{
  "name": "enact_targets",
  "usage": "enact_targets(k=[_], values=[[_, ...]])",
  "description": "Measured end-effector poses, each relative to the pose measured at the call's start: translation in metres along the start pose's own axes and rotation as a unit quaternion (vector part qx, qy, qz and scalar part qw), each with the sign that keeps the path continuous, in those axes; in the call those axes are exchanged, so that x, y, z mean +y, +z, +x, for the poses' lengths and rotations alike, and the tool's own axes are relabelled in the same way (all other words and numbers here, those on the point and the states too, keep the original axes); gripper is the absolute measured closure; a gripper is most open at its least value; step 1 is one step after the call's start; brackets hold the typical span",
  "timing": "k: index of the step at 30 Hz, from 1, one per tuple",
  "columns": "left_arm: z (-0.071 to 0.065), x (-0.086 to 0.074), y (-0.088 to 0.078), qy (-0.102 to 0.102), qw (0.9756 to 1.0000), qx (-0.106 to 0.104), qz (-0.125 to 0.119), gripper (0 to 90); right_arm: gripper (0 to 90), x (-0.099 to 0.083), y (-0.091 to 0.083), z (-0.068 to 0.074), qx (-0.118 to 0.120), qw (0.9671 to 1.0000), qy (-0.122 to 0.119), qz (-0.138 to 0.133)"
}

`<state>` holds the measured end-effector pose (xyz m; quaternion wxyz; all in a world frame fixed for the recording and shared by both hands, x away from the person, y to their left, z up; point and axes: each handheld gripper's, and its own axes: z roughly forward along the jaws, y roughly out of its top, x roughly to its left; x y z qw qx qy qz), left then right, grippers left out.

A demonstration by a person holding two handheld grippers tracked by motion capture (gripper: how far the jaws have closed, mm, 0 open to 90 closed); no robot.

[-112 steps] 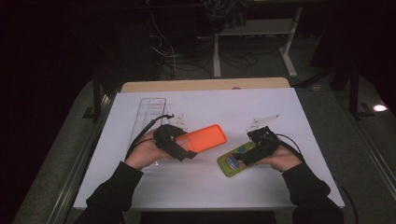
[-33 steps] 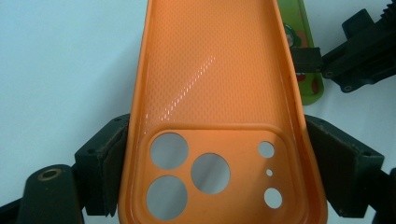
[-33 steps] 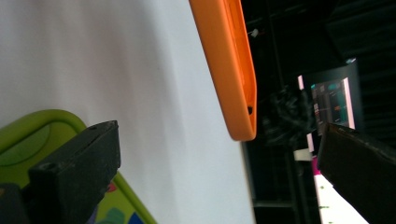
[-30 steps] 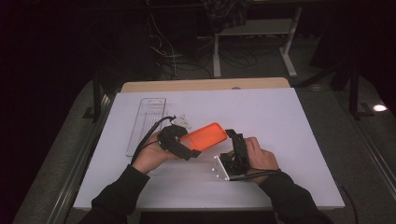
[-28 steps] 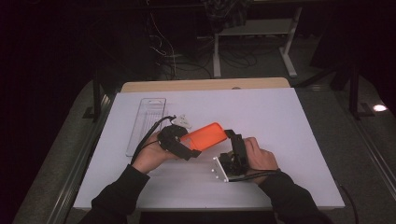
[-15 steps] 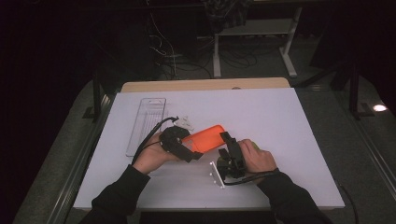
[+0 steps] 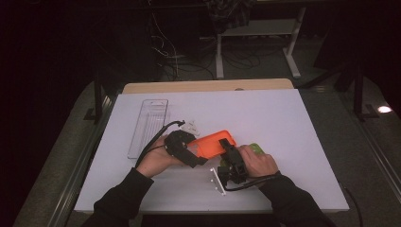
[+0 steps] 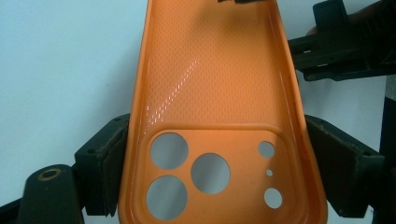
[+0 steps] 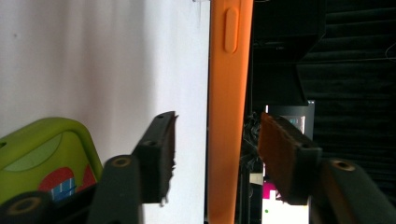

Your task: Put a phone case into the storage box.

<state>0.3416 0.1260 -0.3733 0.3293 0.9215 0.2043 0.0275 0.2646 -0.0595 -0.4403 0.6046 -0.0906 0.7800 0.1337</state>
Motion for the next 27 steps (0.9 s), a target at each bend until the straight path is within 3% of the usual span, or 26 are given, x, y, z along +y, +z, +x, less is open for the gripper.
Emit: enact_targets(k=[15,27], values=[[0.0001,-0.0002,0.0005,0.000,1.0000,-0.001,-0.002,16.0,75.9,0.0021,-0.0048,-0.0022,0.012,0.9999,-0.002,-0.009],[0.0002,-0.0015,0.0017,0.001,1.0000,-0.006,-0.001,14.8,78.3,0.0028,-0.0061,-0.0010,0.016,0.9997,-0.014,-0.011]])
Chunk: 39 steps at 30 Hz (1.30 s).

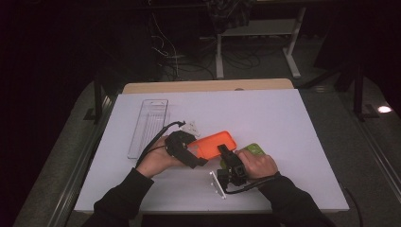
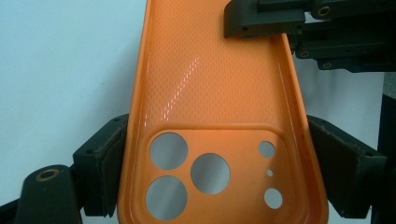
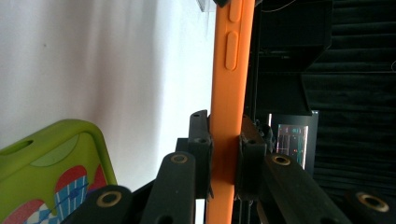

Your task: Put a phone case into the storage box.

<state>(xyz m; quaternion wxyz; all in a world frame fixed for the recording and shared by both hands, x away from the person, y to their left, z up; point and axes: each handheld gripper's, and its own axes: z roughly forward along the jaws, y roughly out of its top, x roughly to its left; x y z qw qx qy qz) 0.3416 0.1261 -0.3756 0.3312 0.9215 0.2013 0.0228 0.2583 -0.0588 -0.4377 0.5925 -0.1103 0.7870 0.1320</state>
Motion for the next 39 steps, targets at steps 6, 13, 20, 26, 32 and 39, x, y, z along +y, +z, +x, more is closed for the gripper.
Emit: enact_targets(k=[6,13,20,26,32,39], values=[[0.000,0.000,-0.004,-0.009,0.9998,-0.003,-0.016,5.8,78.2,-0.002,0.001,0.000,-0.004,1.0000,-0.001,0.003],[0.007,-0.004,-0.020,0.003,0.9995,-0.004,-0.031,0.0,78.1,-0.008,0.002,-0.003,0.002,0.9999,0.004,0.011],[0.011,-0.011,-0.024,0.013,0.9995,-0.002,-0.028,0.0,78.1,-0.019,0.005,-0.006,0.017,0.9995,0.010,0.026],[0.013,-0.015,-0.021,0.016,0.9997,0.002,-0.017,0.0,78.1,-0.024,0.007,-0.007,0.029,0.9983,0.041,0.030],[0.016,-0.016,-0.021,0.011,0.9998,0.002,-0.017,0.0,78.1,-0.030,0.010,-0.012,0.051,0.9941,0.092,0.027],[0.016,-0.016,-0.022,0.001,0.9996,0.013,-0.027,0.0,78.0,-0.042,0.011,-0.025,0.093,0.9735,0.207,0.025]])
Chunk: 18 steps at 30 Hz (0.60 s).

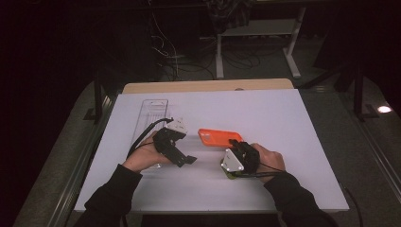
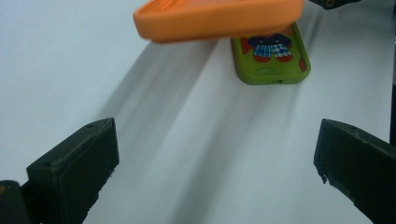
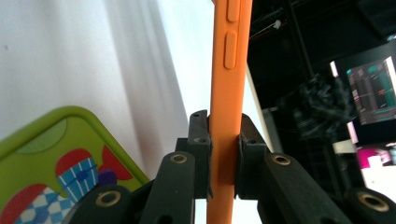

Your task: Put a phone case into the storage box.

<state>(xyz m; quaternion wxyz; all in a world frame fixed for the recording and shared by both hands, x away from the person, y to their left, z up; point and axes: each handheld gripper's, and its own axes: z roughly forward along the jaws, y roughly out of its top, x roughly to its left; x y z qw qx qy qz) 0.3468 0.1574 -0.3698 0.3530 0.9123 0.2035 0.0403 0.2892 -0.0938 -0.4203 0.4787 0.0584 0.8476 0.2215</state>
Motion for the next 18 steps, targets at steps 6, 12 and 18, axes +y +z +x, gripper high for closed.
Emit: enact_targets(k=[6,12,18], values=[[0.001,0.001,-0.001,0.006,1.0000,0.004,0.001,0.0,78.1,-0.002,0.001,-0.007,0.036,0.9964,0.077,0.001],[0.002,0.001,-0.002,0.005,1.0000,0.007,0.001,0.0,78.1,-0.009,0.003,-0.017,0.085,0.9817,0.170,-0.008],[0.002,0.002,-0.003,-0.005,0.9999,0.009,-0.006,0.0,78.1,-0.014,0.003,-0.026,0.122,0.9591,0.254,-0.022]])
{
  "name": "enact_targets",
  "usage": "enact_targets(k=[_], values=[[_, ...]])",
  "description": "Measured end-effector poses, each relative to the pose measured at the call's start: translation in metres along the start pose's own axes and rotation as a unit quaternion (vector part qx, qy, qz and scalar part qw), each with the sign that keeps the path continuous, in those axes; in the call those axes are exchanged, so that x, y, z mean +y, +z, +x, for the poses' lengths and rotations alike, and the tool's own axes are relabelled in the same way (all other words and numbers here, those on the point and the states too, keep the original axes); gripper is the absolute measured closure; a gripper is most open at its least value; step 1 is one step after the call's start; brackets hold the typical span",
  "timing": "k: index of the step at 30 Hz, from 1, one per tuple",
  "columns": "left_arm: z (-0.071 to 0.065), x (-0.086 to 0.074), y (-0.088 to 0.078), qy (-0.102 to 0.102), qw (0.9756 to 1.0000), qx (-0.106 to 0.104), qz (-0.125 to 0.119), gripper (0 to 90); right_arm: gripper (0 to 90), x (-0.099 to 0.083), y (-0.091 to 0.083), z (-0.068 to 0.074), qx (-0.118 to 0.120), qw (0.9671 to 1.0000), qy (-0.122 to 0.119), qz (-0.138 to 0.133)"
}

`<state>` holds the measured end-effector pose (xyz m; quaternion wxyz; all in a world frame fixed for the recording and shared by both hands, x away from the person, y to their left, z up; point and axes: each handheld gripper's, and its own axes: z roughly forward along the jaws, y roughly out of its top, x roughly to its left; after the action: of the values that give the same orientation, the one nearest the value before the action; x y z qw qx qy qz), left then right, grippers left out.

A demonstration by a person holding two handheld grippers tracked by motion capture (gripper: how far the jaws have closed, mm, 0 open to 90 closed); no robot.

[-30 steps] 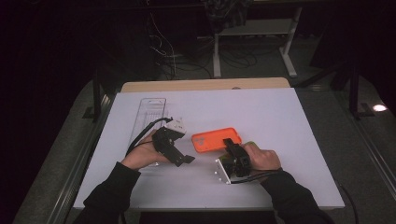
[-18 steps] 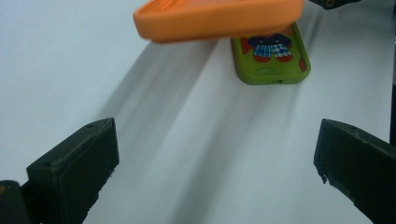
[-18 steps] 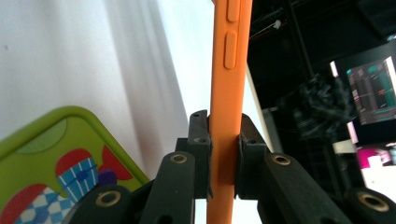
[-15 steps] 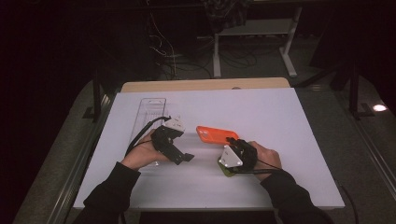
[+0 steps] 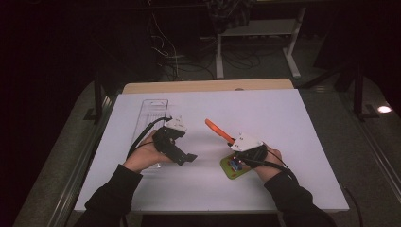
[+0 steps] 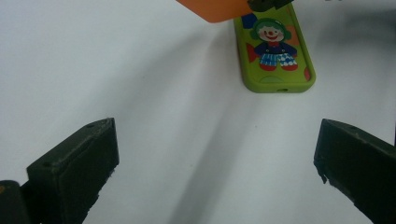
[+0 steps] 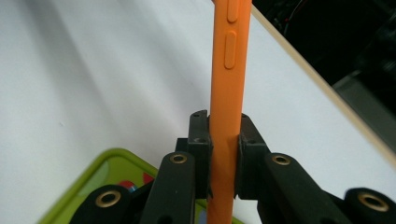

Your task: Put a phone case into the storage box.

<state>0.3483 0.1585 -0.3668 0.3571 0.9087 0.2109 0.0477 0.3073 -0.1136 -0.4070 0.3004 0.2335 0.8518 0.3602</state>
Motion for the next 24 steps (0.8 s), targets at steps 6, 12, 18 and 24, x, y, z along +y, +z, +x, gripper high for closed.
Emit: enact_targets(k=[6,12,18,24], values=[[0.000,0.001,0.000,-0.006,1.0000,0.002,-0.005,0.0,78.2,-0.003,-0.002,-0.011,0.039,0.9961,0.079,-0.012],[0.002,0.001,-0.002,-0.002,1.0000,0.001,-0.006,0.0,78.2,-0.009,0.000,-0.023,0.068,0.9866,0.146,-0.022],[0.004,0.001,-0.002,-0.015,0.9994,0.007,-0.029,0.0,78.3,-0.013,0.002,-0.030,0.095,0.9713,0.215,-0.035],[0.006,0.003,-0.005,-0.024,0.9988,0.013,-0.039,0.0,78.4,-0.015,0.003,-0.030,0.105,0.9656,0.234,-0.039]])
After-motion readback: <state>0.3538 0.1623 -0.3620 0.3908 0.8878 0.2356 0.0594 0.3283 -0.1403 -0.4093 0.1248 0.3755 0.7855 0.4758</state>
